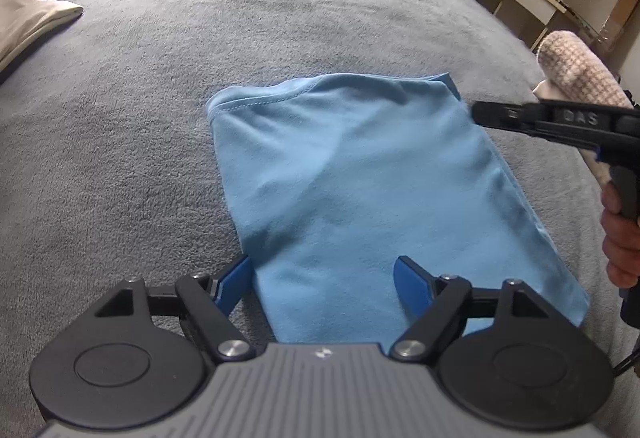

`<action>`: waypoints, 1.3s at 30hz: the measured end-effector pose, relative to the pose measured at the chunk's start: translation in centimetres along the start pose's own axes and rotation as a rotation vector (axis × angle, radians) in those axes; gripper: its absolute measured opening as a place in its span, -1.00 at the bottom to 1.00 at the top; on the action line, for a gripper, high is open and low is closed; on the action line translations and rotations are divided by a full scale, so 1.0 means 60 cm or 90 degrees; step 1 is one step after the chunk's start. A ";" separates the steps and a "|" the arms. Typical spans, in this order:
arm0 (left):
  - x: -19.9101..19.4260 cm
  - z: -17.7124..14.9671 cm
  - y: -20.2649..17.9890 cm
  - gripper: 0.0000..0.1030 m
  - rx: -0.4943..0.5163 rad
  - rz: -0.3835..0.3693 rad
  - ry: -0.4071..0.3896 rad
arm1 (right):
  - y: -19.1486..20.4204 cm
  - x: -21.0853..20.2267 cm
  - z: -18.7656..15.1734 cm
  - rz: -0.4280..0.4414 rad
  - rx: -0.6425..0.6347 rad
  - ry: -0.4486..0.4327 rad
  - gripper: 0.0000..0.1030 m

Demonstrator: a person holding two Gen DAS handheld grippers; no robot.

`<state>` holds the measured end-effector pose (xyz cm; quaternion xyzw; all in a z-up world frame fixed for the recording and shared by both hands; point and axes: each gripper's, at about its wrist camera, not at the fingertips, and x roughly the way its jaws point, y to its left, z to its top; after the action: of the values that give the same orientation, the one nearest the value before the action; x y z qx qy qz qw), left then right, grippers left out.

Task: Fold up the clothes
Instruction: 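Close the left gripper on the shirt edge while the right gripper holds its edge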

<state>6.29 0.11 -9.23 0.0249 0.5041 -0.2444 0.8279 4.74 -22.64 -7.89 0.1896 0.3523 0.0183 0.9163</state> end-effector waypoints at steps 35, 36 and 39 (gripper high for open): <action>-0.040 -0.006 0.022 0.61 0.020 -0.013 -0.057 | -0.073 0.035 0.081 0.016 0.111 0.002 0.03; -0.052 -0.007 0.036 0.62 0.010 -0.020 -0.080 | -0.089 0.022 0.077 0.014 0.126 0.001 0.08; -0.062 -0.004 0.082 0.75 -0.034 -0.050 -0.096 | -0.143 -0.011 0.055 0.023 0.175 0.009 0.31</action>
<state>6.82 5.92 -7.19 -0.0356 0.4474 -0.2641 0.8537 5.52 -31.83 -8.30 0.3195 0.3546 -0.0120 0.8787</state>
